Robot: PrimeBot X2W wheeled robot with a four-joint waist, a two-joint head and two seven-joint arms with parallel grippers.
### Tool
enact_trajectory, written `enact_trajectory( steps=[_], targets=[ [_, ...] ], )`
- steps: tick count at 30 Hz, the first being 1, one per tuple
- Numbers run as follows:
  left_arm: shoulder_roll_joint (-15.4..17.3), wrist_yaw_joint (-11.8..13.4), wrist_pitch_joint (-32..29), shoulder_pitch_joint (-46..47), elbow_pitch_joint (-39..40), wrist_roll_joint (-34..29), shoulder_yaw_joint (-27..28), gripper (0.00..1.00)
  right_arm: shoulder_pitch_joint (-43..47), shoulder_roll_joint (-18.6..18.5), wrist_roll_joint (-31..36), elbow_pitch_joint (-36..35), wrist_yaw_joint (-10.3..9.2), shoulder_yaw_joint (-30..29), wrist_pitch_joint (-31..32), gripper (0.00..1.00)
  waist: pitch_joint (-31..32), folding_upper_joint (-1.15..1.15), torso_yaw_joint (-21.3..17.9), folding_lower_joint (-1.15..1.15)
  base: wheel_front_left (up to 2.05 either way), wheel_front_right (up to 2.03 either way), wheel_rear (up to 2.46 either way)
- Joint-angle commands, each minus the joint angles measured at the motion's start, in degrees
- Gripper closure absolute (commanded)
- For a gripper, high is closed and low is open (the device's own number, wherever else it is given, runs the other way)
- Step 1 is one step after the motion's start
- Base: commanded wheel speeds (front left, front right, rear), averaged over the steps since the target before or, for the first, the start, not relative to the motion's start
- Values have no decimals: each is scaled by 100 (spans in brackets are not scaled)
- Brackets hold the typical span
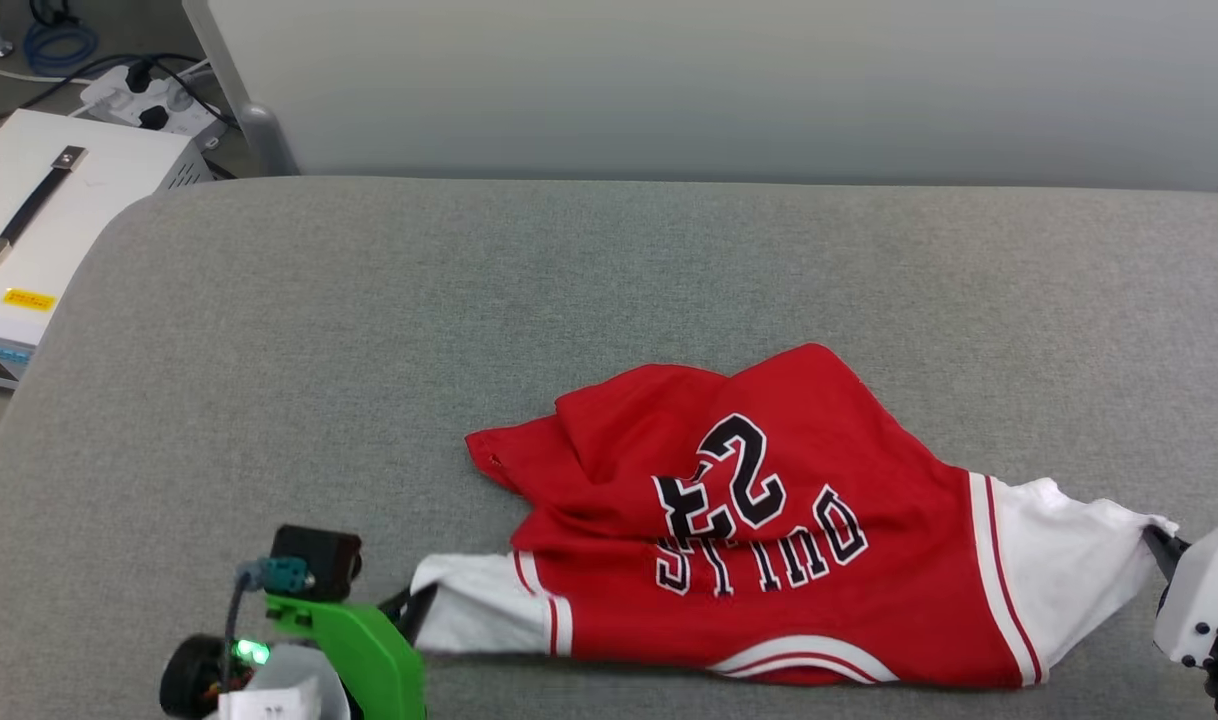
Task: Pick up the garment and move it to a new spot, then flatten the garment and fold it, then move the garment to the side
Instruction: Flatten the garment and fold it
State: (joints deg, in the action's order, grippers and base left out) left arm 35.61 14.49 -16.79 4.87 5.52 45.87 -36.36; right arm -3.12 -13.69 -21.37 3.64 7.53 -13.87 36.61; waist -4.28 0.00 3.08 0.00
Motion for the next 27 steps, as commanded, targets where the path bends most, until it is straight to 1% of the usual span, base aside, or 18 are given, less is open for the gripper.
enact_trajectory(
  steps=[1,4,7,12,16,20,24,27],
  targets=[
    [35,60,128,174,93,-37,135,100,-43,-45,4,-64,-4,30,-83,100,48,0,2,0,0,0,0],
    [48,32,370,473,219,-95,367,100,-198,-124,14,-173,-4,131,-221,100,75,0,-37,0,0,0,0],
    [-43,-88,619,862,221,-75,584,100,-409,-216,-20,-244,-4,271,-376,100,95,0,-88,0,0,0,0],
    [-189,-151,905,1670,-144,-97,941,100,-1066,-409,15,-260,-4,481,-766,100,23,0,-208,0,0,0,0],
    [-370,-321,1026,2537,-676,-109,1095,100,-1800,-565,110,-140,-4,619,-1122,100,-174,0,-256,0,0,0,0],
    [-560,-478,1123,3564,-1324,-230,1160,100,-2729,-680,205,6,-4,753,-1435,100,-562,0,-293,0,0,0,0],
    [-745,-630,1267,4640,-2078,-429,1166,100,-3812,-786,303,349,-4,900,-1734,100,-963,0,-324,0,0,0,0],
    [-890,-755,1378,5465,-2706,-545,1173,100,-4708,-898,368,743,-4,1043,-1977,100,-1276,0,-327,0,0,0,0]
  ],
)
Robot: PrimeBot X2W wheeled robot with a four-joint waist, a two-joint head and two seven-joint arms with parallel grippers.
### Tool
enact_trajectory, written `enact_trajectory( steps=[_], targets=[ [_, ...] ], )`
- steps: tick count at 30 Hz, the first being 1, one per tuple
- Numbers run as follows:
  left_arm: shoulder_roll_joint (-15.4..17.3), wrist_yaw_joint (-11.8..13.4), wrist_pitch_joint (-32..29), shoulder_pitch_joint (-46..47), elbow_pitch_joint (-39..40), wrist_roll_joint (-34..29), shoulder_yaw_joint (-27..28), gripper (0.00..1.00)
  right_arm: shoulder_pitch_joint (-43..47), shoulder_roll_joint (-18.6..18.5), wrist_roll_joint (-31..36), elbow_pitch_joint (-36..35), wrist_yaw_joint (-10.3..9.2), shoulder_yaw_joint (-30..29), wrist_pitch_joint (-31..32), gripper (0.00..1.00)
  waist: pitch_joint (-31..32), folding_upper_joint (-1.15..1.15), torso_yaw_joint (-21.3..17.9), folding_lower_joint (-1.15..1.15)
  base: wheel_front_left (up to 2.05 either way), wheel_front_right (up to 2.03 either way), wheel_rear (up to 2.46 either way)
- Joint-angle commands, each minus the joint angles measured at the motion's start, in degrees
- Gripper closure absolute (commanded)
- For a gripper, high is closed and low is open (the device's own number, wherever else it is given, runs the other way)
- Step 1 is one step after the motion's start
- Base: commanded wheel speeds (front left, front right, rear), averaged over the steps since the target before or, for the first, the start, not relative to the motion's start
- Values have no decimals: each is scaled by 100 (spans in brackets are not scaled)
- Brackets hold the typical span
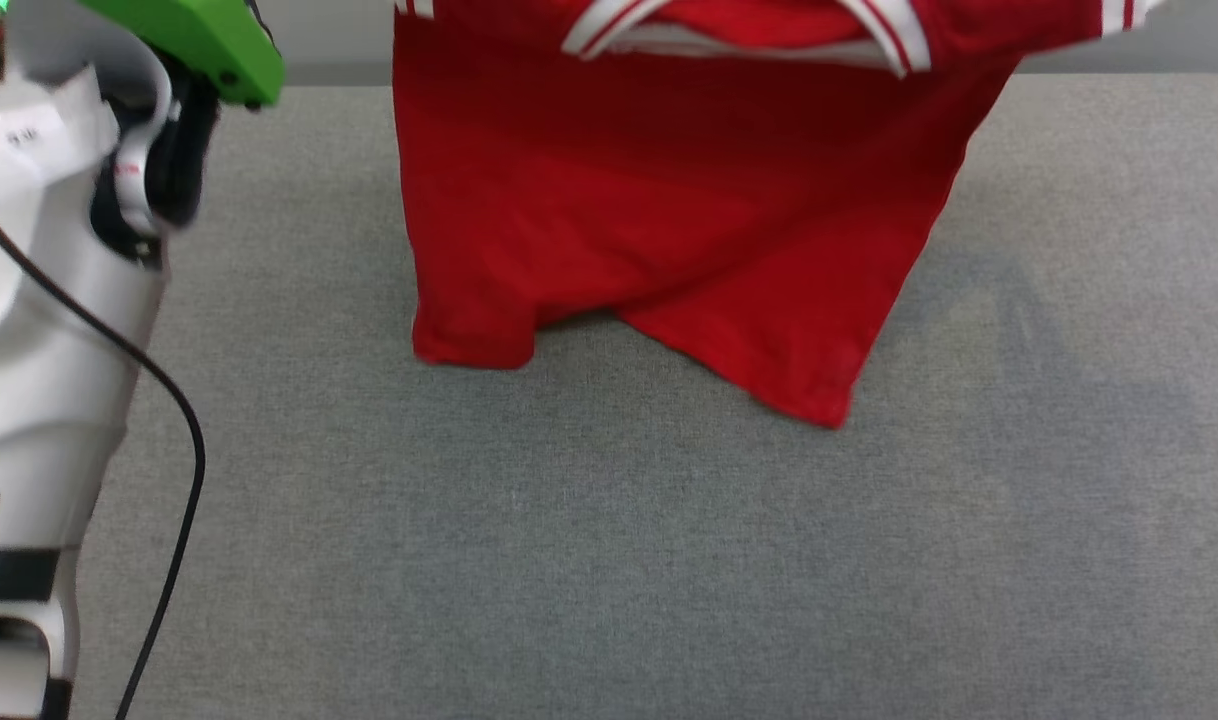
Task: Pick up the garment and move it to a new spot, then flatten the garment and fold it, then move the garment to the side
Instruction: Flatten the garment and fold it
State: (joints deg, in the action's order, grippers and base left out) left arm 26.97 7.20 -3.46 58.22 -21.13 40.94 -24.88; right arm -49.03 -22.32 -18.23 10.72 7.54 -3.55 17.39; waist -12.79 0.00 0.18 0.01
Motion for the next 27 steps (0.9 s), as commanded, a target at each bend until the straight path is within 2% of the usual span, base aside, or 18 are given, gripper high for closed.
enact_trajectory(
  steps=[1,7,16,21,27],
  targets=[
    [-64,-57,100,342,-218,-92,24,100,-357,-54,60,164,-5,59,-142,100,-491,0,-39,-1,0,0,0],
    [-193,-249,552,1627,-1324,-355,44,100,-1884,-65,173,1192,-5,386,-715,100,-864,0,-151,-1,0,0,0],
    [-239,-452,1077,2901,-2388,-550,78,100,-3556,237,325,2576,-5,852,-1401,100,-1330,0,-344,-1,0,0,0],
    [-381,-556,1299,3100,-2911,-411,172,100,-3997,470,225,3246,-5,1186,-1639,100,-1634,0,-372,-1,0,0,0],
    [-538,-769,1530,2937,-3520,-254,221,100,-4006,685,-94,3891,-5,1612,-1907,100,-1902,0,-396,-1,0,0,0]
  ],
)
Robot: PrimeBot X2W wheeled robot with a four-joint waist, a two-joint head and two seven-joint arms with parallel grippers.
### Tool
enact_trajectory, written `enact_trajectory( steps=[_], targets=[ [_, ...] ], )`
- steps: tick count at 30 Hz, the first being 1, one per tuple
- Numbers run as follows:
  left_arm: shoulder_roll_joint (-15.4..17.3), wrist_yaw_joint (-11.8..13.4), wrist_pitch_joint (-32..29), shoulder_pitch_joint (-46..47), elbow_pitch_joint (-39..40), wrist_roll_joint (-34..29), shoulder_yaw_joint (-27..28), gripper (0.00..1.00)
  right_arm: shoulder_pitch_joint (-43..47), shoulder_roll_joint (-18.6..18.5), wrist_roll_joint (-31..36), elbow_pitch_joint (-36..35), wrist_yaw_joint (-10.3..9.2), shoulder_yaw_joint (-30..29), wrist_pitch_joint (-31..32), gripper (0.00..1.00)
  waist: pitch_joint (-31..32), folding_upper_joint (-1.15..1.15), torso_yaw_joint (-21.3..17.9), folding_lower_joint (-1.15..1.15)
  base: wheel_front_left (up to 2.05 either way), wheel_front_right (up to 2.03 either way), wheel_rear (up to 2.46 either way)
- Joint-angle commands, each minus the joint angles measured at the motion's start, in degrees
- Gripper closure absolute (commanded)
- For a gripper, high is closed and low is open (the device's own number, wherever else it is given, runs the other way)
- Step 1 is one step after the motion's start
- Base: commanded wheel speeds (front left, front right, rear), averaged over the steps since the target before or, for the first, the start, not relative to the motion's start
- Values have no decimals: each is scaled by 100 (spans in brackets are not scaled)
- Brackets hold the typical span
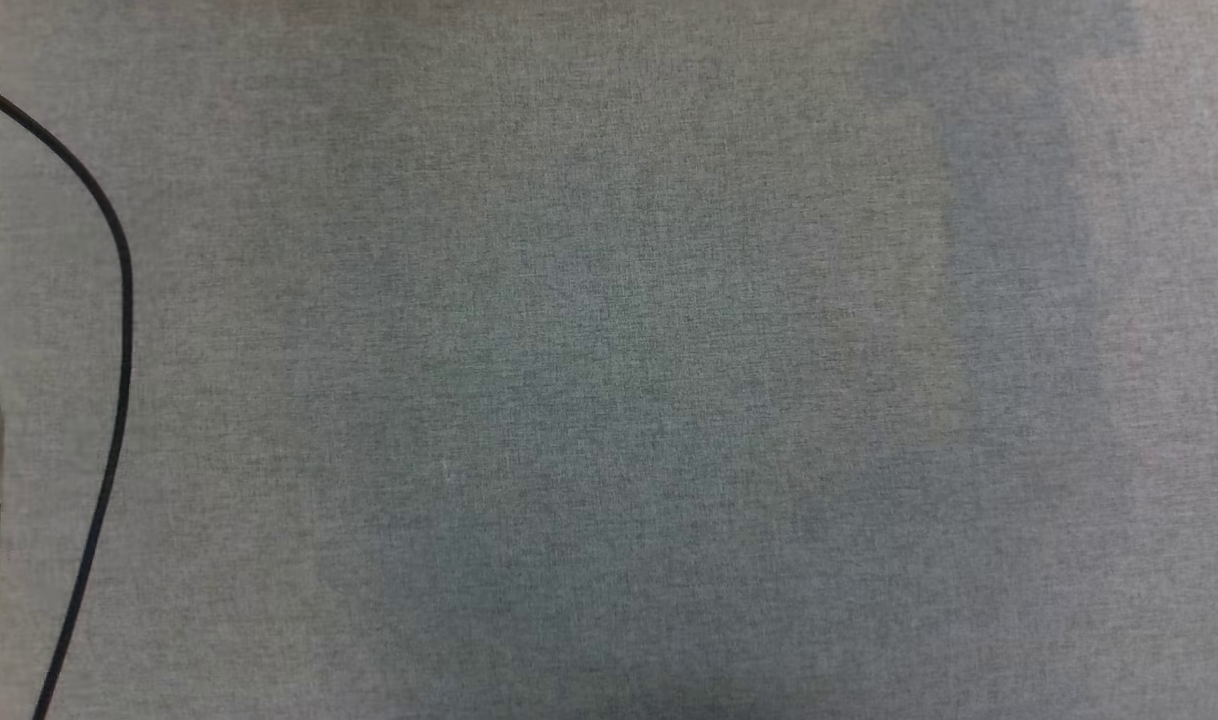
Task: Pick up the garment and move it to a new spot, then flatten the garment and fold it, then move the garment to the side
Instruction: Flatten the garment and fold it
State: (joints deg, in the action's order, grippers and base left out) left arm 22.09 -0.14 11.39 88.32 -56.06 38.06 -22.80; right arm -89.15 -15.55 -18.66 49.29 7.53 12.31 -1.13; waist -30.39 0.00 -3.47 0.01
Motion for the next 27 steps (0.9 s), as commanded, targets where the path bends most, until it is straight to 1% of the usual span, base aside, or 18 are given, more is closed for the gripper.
enact_trajectory(
  steps=[1,4,9,13,16,21,27],
  targets=[
    [-90,-73,72,-120,-120,56,13,100,36,30,-89,127,-4,99,-94,100,-165,0,-24,-1,0,0,0],
    [-214,-221,136,-294,-444,122,-2,100,187,109,-279,426,-4,351,-198,100,-232,0,-9,-1,0,0,0],
    [-395,-442,230,-665,-855,258,10,100,572,134,-651,730,-4,682,-401,100,-256,0,37,-1,0,0,0],
    [-521,-586,301,-1128,-1061,412,71,100,1080,55,-984,816,-4,912,-614,100,-120,0,103,-1,0,0,0],
    [-577,-667,335,-1567,-1104,499,89,100,1584,-69,-1281,728,-4,1073,-767,100,76,0,153,-1,0,0,0],
    [-575,-722,357,-2392,-844,600,142,100,2508,-388,-1732,415,-4,1269,-945,100,526,0,245,-1,0,0,0],
    [-407,-731,359,-3439,-88,530,349,100,3559,-782,-2008,-221,-4,1323,-1085,100,1112,0,312,-1,0,0,0]
  ],
)
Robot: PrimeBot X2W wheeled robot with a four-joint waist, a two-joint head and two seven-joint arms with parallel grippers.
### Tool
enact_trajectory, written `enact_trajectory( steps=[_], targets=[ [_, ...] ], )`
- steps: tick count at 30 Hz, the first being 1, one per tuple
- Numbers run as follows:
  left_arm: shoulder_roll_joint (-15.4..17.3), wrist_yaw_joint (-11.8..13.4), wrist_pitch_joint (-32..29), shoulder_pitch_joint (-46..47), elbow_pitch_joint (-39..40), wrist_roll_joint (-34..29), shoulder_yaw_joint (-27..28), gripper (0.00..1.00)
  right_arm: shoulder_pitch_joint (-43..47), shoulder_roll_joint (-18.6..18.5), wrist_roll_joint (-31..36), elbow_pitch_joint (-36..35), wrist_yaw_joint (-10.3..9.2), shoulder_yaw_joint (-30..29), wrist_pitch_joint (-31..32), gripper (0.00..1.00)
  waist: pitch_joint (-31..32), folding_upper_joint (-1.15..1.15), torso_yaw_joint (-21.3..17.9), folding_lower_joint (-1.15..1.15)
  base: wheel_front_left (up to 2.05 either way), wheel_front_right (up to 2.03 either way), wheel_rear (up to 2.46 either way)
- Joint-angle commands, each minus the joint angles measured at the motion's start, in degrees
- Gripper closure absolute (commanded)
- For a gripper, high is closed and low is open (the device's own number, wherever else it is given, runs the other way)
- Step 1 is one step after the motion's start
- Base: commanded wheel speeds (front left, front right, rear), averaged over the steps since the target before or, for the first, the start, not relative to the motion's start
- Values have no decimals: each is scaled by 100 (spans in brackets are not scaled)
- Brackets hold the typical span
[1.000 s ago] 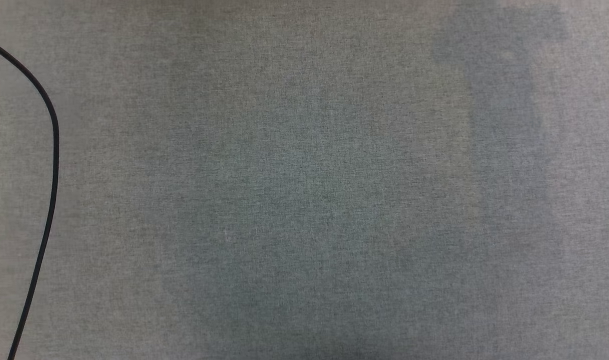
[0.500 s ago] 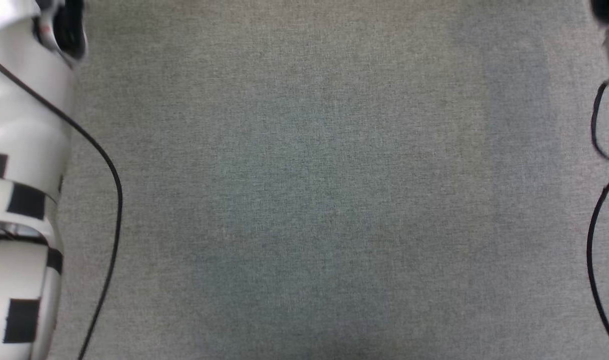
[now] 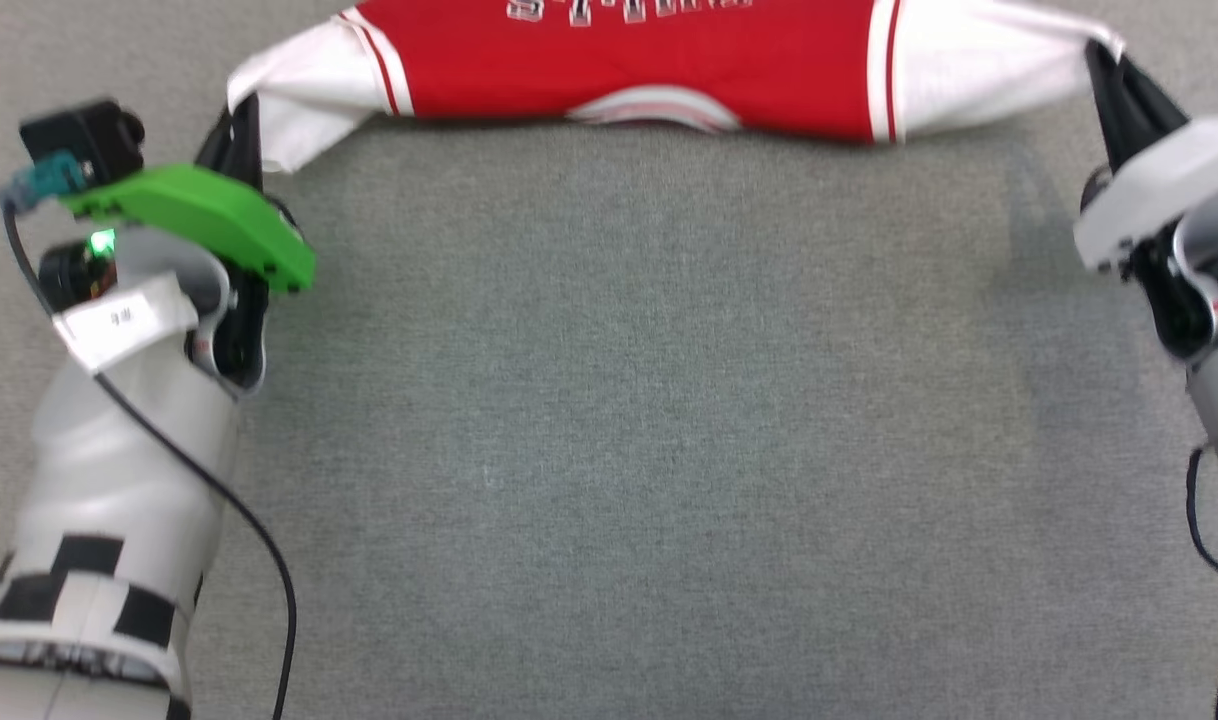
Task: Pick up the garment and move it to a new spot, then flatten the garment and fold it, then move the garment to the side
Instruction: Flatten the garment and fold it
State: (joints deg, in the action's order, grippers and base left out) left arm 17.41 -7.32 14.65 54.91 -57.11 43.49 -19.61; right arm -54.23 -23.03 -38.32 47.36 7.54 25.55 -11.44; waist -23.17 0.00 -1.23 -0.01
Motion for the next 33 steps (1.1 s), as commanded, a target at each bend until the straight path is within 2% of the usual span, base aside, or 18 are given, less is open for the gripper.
enact_trajectory(
  steps=[1,6,13,19,24,28,33],
  targets=[
    [87,-13,33,-292,160,-39,66,100,258,-96,-68,-158,-5,-18,-46,100,490,0,97,1,0,0,0],
    [166,38,34,-1154,732,-122,190,100,1135,-283,-52,-803,-5,-210,60,100,885,0,131,1,0,0,0],
    [360,380,11,-2452,1726,-71,312,100,2590,-250,240,-1868,-5,-996,382,100,1299,0,86,1,0,0,0],
    [569,947,-265,-3786,3037,23,386,100,3984,139,710,-2994,-5,-1937,927,100,1616,0,55,1,0,0,0],
    [734,1477,-565,-4957,4167,138,477,100,5089,631,1137,-4033,-5,-2548,1579,100,1847,0,32,1,0,0,0],
    [832,1869,-761,-5700,4900,212,560,100,5781,971,1363,-4689,-5,-2877,2023,100,1998,0,22,1,0,0,0],
    [968,2244,-1003,-6404,5571,258,619,100,6427,1255,1486,-5209,-5,-3125,2432,100,2088,0,21,1,0,0,0]
  ],
)
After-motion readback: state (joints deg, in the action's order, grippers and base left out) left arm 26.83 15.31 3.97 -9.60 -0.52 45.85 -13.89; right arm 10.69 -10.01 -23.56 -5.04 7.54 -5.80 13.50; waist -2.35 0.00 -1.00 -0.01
